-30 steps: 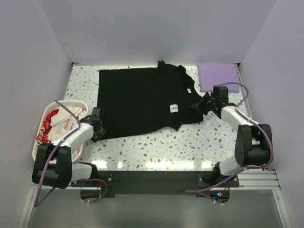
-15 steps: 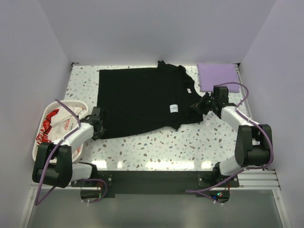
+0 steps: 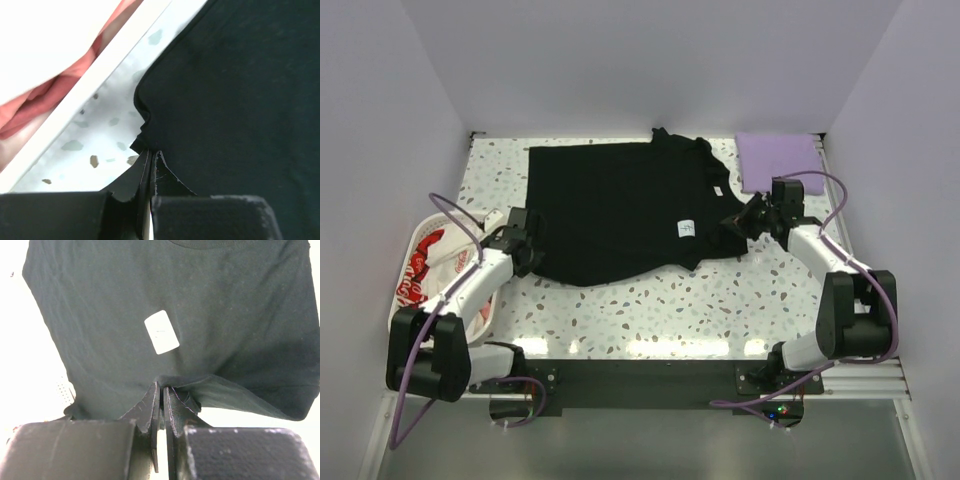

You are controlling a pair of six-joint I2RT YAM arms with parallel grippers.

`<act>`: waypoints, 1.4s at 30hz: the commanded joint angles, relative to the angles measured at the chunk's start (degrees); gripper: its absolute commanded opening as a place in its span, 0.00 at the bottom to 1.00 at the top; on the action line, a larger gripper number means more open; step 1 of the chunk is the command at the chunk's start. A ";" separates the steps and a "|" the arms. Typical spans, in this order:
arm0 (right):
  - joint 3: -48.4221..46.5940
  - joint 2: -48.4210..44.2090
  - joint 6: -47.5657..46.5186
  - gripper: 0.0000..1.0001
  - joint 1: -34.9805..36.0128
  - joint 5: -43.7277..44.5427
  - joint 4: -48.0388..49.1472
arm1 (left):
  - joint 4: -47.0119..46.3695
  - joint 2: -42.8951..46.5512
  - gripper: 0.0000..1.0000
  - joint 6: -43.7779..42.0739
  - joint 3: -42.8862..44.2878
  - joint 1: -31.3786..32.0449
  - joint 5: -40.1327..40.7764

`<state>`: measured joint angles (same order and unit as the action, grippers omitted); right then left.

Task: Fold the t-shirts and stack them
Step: Fold the tshirt

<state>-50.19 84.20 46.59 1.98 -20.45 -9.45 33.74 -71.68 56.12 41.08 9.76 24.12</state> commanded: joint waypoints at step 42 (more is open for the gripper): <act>-30.31 22.23 -3.52 0.00 0.13 0.06 -3.03 | -4.03 -29.22 0.00 -4.79 30.11 -9.41 -6.89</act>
<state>-77.89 106.67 43.88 2.22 -20.49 -12.88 30.48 -100.55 52.69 68.47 1.23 17.08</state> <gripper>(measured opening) 0.023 0.018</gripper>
